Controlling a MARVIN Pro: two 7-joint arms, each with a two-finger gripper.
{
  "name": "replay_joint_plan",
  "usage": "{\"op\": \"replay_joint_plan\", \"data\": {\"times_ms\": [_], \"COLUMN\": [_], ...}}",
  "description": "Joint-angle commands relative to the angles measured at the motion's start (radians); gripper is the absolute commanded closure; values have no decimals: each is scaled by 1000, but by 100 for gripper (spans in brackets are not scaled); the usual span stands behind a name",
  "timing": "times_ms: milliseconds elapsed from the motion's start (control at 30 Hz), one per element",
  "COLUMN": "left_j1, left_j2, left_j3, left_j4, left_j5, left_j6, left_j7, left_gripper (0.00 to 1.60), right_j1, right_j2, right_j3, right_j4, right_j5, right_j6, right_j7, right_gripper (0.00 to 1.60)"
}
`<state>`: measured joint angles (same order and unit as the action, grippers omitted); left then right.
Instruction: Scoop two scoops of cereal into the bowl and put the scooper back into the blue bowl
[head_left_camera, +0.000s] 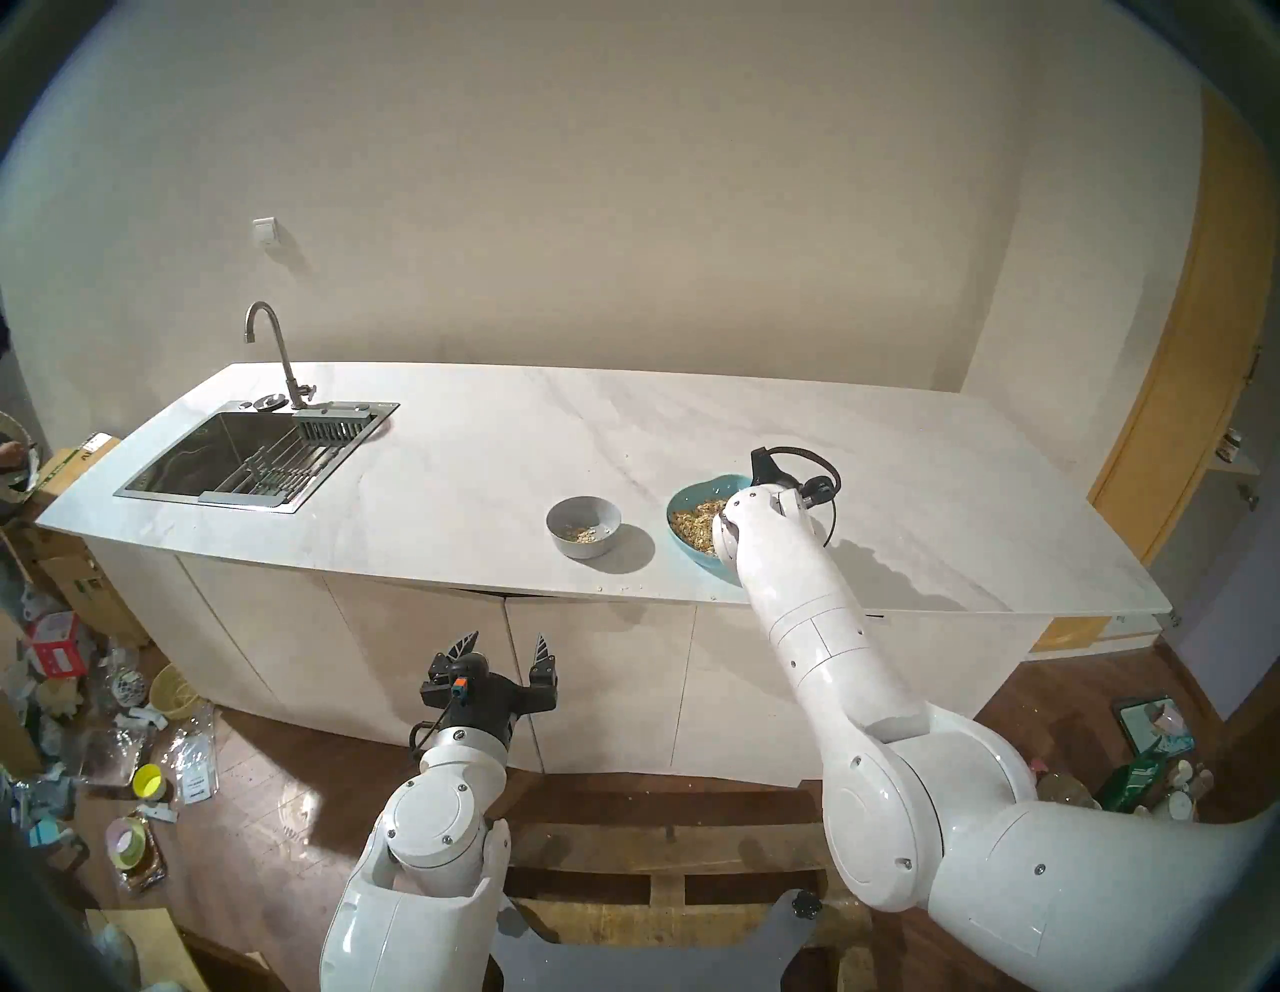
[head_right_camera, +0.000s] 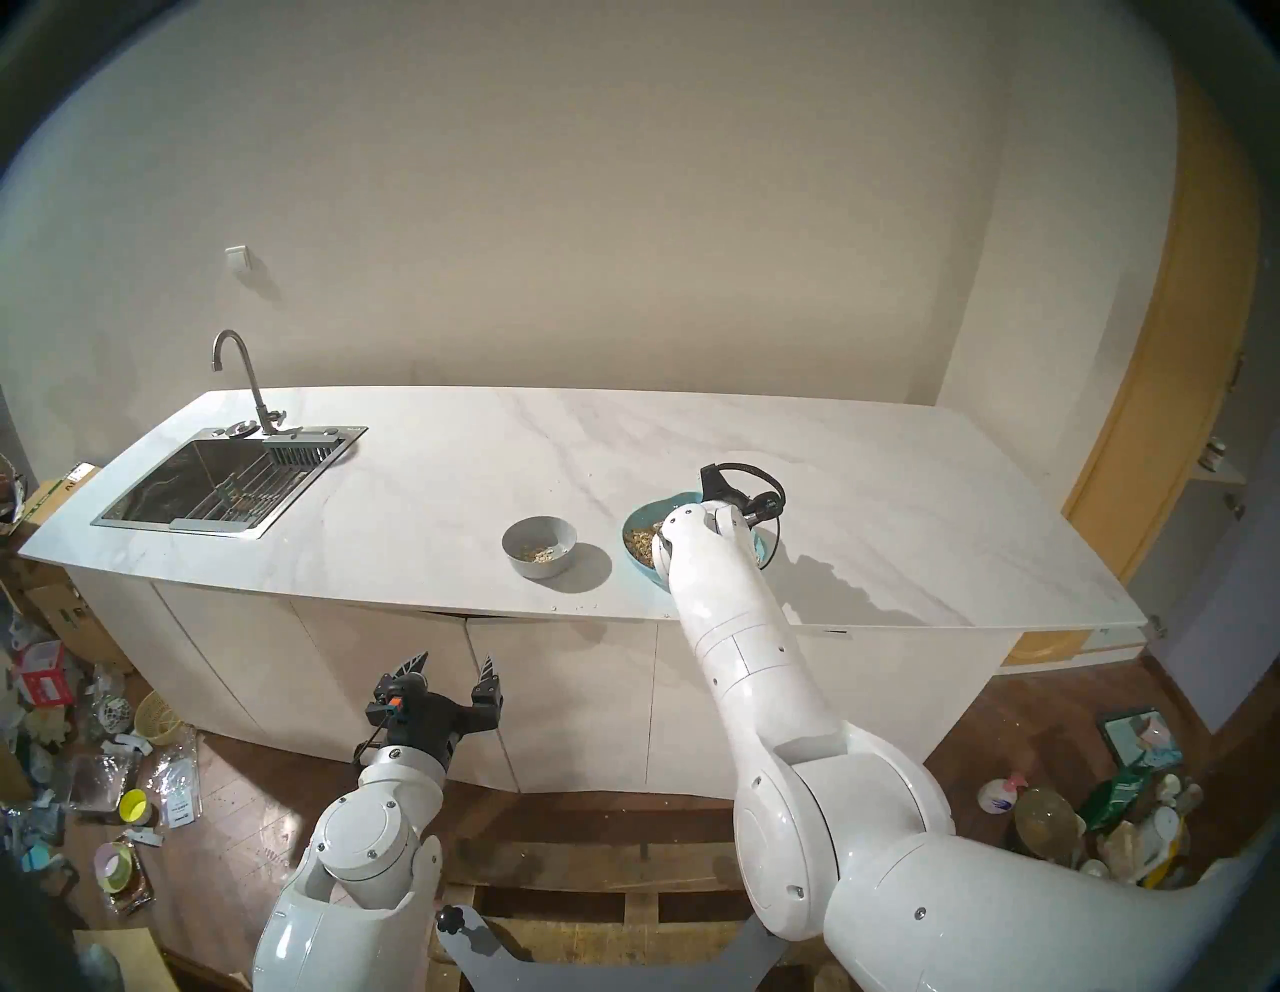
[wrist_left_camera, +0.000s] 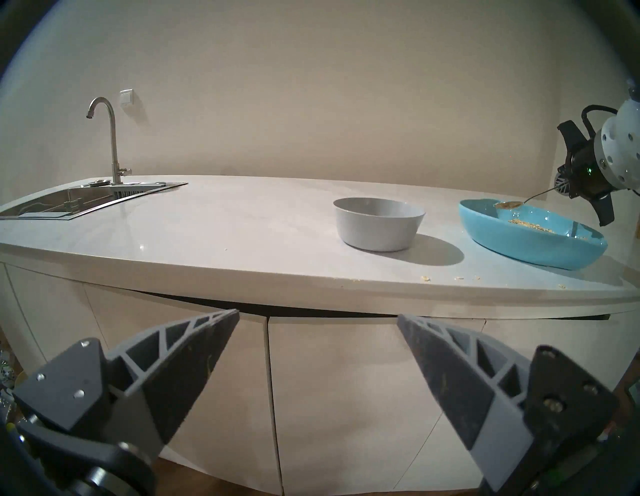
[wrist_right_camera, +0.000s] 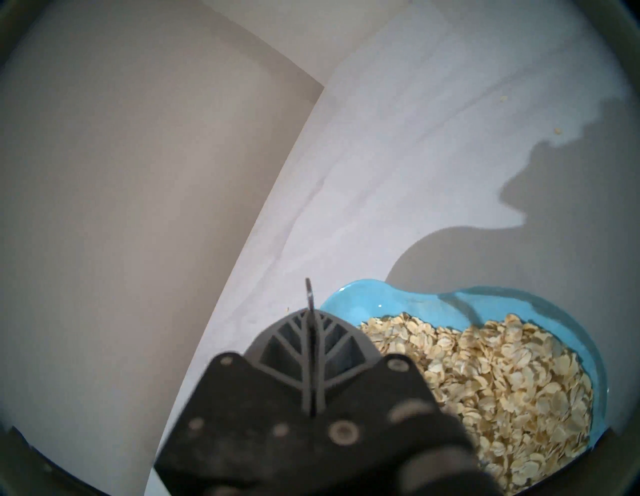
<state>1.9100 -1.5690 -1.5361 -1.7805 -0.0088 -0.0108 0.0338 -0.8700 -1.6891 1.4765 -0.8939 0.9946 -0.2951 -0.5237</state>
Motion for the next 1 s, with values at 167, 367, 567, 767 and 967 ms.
{"op": "replay_joint_plan", "data": {"times_ms": [167,367,567,767,967], "left_j1": [-5,-5,-5,-5,-5], "left_j2": [0,0,0,0,0], "left_j3": [3,3,3,3,3], "left_j4": [-26,-26,-26,-26,-26], "left_j5": [-2,-2,-1,-2,-2], "left_j6": [-6,-6,-6,-6,-6], "left_j7": [-4,-4,-4,-4,-4], "left_gripper": [0,0,0,0,0], "right_j1": [-25,-46,-63,-67,-77], "right_j2": [-9,-15,-25,-29,-43], "right_j3": [-9,-9,-31,-48,-67], "right_j4": [-111,-148,-193,-211,-219], "right_j5": [11,25,25,24,23], "right_j6": [-17,-16,-9,-9,-12], "right_j7": [55,72,75,73,68], "right_gripper": [160,160,160,160,160]}}
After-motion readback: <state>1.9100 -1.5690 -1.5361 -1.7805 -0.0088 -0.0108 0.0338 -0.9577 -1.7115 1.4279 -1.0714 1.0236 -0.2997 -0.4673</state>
